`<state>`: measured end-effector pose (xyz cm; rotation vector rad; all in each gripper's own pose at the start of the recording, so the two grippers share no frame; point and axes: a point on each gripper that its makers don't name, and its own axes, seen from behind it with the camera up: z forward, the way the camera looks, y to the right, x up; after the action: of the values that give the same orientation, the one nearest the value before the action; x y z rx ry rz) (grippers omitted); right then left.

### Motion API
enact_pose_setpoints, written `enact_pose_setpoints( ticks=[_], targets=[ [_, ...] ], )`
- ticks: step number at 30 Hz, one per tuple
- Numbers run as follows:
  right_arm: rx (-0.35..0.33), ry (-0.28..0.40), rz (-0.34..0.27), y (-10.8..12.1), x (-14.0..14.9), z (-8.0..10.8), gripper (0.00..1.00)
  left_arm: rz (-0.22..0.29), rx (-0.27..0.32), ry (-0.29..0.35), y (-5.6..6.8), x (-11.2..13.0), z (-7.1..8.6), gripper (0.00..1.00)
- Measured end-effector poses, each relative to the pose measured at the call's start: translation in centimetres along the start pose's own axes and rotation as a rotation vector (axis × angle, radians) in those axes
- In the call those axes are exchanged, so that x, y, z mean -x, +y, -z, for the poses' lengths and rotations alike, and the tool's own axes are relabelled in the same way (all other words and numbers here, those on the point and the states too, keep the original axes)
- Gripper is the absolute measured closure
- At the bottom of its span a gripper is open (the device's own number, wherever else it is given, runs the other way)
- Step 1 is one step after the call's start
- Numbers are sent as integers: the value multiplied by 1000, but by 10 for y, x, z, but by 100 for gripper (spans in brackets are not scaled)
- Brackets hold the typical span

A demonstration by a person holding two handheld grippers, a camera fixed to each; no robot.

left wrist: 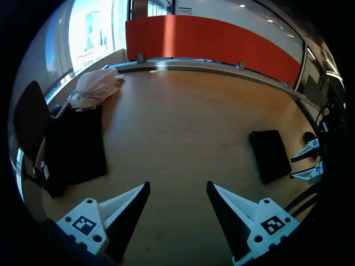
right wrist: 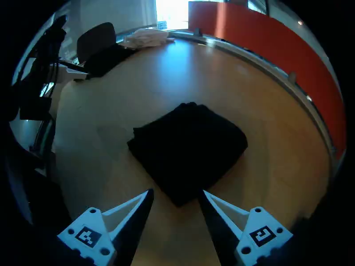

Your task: Fold towel

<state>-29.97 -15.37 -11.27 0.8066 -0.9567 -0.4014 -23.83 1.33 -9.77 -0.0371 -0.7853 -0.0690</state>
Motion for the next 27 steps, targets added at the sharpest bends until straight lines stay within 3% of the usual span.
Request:
enact_pose_setpoints(
  ticks=[6,12,23,27],
  targets=[
    [13,-20,-11,3,10,-3,27,-3,0,-2,1,1,0,6],
    [9,-38,-32,2,19,-4,47,0,1,2,1,0,1,6],
    [34,-37,-63,6,21,-8,69,-2,3,2,1,1,2,6],
    [37,-40,-80,8,22,-7,86,-2,4,2,2,2,2,6]
  ],
)
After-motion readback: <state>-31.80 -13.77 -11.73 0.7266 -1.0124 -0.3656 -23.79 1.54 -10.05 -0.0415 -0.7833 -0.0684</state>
